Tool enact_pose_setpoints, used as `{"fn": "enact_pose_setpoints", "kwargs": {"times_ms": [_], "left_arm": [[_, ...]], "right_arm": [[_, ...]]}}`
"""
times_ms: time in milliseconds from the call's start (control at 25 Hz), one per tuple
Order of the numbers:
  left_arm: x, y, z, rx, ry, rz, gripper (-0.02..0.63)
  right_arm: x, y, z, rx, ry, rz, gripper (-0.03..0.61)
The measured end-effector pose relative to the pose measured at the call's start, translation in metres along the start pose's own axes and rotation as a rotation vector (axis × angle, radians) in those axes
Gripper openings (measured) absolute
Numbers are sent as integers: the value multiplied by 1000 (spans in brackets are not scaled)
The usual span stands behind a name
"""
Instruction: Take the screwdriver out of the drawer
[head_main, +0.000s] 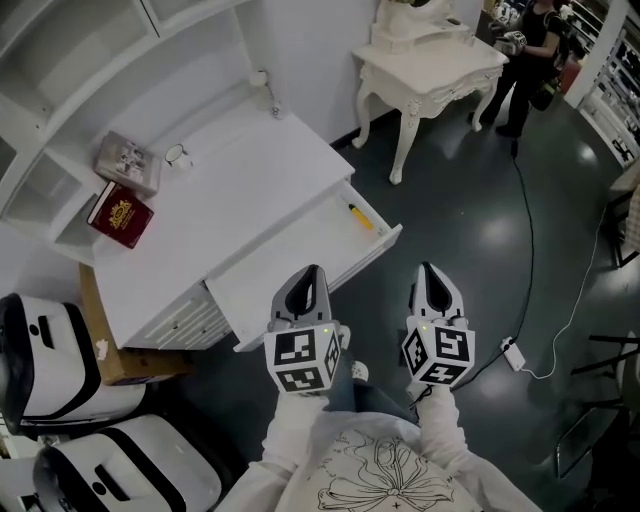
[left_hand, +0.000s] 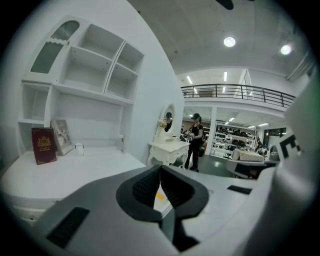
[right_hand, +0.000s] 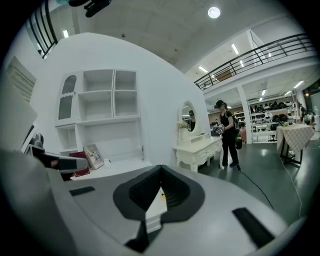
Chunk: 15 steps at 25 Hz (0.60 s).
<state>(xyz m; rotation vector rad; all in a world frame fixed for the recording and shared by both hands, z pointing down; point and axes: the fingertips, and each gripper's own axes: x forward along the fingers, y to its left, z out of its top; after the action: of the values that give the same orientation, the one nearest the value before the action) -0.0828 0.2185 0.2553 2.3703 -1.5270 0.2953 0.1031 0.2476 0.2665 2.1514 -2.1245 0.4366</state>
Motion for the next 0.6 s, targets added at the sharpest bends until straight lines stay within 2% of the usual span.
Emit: {"fn": "enact_pose_setpoints", "kwargs": {"times_ms": [600], "left_arm": [[124,9,-1,-33,85,-40,9]], "right_arm": [[113,-46,15,7,25,-44,3]]}}
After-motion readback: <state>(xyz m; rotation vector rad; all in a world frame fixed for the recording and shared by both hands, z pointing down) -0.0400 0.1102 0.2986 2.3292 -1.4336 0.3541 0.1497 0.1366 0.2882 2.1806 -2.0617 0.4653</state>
